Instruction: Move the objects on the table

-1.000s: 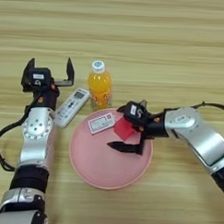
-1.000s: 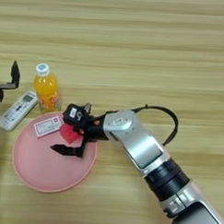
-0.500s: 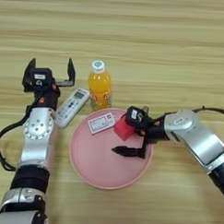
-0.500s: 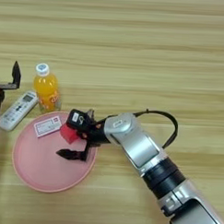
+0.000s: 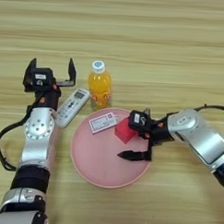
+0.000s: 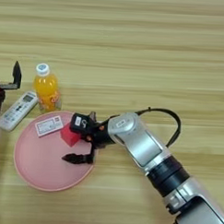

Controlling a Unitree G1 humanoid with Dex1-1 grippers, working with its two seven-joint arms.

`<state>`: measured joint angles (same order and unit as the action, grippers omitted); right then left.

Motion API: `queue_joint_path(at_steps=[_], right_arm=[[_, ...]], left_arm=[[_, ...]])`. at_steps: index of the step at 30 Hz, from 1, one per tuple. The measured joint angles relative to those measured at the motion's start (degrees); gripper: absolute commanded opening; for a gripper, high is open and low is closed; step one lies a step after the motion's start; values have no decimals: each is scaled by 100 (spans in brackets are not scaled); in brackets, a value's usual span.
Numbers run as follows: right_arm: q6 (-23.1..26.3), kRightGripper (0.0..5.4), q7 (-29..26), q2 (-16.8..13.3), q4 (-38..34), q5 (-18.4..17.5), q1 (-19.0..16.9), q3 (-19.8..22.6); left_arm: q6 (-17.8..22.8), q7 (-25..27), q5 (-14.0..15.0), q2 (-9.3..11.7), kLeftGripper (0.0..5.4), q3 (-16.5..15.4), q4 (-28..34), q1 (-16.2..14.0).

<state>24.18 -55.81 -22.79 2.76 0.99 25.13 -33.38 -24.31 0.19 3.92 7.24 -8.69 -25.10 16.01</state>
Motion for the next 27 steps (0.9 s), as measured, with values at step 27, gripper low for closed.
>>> queue_joint_path(at_steps=[27], right_arm=[[-536,540,-903,-1495,-465,-45,-510,451]], left_arm=[[-5,-8,-1,-10,539,0,-27,1]])
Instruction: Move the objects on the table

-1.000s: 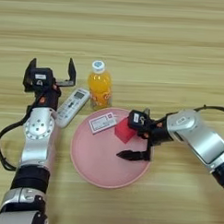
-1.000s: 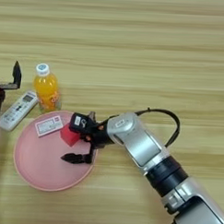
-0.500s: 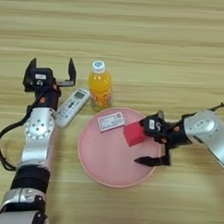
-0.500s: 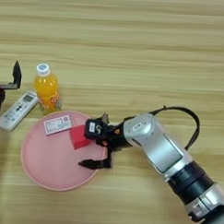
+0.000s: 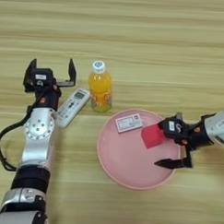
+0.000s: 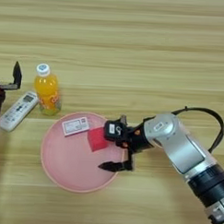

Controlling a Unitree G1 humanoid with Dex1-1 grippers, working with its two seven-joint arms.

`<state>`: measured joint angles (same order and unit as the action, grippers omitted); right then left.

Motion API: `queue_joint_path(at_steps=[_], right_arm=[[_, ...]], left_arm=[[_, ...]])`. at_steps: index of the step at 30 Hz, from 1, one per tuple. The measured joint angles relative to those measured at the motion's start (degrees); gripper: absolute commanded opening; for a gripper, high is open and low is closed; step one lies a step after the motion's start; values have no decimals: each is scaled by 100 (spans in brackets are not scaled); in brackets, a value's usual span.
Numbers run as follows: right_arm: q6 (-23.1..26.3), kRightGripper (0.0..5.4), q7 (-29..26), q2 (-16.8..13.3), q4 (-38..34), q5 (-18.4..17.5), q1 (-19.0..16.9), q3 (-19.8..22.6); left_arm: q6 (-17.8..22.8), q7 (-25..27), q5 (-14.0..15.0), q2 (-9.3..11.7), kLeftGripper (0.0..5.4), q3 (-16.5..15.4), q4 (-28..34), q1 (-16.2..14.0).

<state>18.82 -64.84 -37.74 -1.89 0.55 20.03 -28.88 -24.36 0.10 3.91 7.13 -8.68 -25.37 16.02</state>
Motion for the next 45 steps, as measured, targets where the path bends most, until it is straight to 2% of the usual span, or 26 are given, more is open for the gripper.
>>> queue_joint_path(at_steps=[10,20,33,38,45], right_arm=[[-156,540,-188,-197,163,-1,-9,175],[-178,540,-170,-183,159,-27,-66,252],[-443,540,211,271,375,-46,-76,401],[-442,540,237,342,421,-60,-75,436],[-430,441,247,405,432,-42,-76,444]], left_arm=[[-2,-1,0,-2,539,-1,-65,12],[-3,-1,0,-2,539,0,-73,16],[-4,-4,-29,-3,539,8,-70,16],[-7,-5,-104,-12,539,10,-69,16],[-23,-4,-113,-26,540,6,-69,16]])
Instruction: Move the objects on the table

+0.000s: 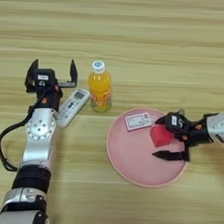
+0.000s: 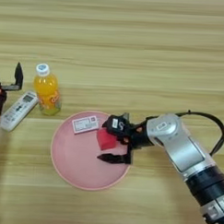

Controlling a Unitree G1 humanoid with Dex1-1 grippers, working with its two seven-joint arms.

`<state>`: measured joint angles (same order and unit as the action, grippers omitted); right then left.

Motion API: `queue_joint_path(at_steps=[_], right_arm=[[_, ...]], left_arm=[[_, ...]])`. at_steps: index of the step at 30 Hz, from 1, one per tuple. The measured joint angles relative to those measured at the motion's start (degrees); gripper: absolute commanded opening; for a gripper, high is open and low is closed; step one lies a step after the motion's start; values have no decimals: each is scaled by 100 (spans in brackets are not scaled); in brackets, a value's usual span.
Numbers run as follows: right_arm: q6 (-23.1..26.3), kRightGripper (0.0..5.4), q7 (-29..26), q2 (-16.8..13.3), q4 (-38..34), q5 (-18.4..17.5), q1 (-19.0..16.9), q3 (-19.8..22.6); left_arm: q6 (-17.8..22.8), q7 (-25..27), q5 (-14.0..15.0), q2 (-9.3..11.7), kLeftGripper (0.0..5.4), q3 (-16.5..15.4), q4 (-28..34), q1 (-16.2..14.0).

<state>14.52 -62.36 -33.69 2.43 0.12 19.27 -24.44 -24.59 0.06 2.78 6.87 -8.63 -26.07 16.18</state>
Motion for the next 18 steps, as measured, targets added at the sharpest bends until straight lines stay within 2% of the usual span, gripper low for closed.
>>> queue_joint_path(at_steps=[16,18], right_arm=[[54,242,-25,-1,-4,27,1,5],[63,231,-29,-1,-15,26,3,10]], left_arm=[[-23,0,-5,-6,540,-4,0,0],[-25,1,-5,-6,540,-5,-1,0]])
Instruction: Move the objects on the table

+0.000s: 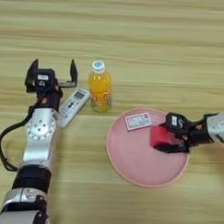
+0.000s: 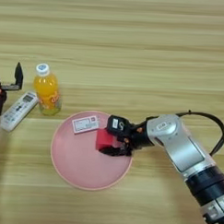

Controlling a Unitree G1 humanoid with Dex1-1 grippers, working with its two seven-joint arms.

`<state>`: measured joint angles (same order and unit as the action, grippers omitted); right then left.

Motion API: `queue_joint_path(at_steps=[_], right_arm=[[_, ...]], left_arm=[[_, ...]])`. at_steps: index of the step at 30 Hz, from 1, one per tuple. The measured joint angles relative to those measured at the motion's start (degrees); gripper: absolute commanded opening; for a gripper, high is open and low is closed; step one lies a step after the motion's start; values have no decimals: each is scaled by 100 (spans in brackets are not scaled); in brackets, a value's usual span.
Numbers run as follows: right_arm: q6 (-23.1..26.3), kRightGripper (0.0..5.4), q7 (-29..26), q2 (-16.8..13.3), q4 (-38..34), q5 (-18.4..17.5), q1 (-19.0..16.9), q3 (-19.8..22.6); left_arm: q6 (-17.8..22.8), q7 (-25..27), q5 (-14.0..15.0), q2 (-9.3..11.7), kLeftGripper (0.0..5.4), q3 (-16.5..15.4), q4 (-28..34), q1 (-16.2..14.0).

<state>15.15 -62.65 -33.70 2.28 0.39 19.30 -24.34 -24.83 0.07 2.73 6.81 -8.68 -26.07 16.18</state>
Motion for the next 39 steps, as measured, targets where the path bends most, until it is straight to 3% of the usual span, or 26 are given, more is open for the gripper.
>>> queue_joint_path(at_steps=[12,17,24,34,39], right_arm=[[159,231,-2,4,-214,-76,3,78],[434,231,6,80,-498,-411,70,370],[705,231,351,193,-566,-866,562,1102],[782,231,759,-63,353,-930,687,1896],[529,231,811,-276,806,-913,650,2075]], left_arm=[[-28,0,-1,-2,540,-2,-52,11],[-35,0,-1,-2,540,-3,-63,28],[-51,-1,-1,-3,540,-4,-109,34],[-61,-2,-4,-6,540,-3,-109,34],[-62,-2,-4,-4,540,-4,-110,35]])
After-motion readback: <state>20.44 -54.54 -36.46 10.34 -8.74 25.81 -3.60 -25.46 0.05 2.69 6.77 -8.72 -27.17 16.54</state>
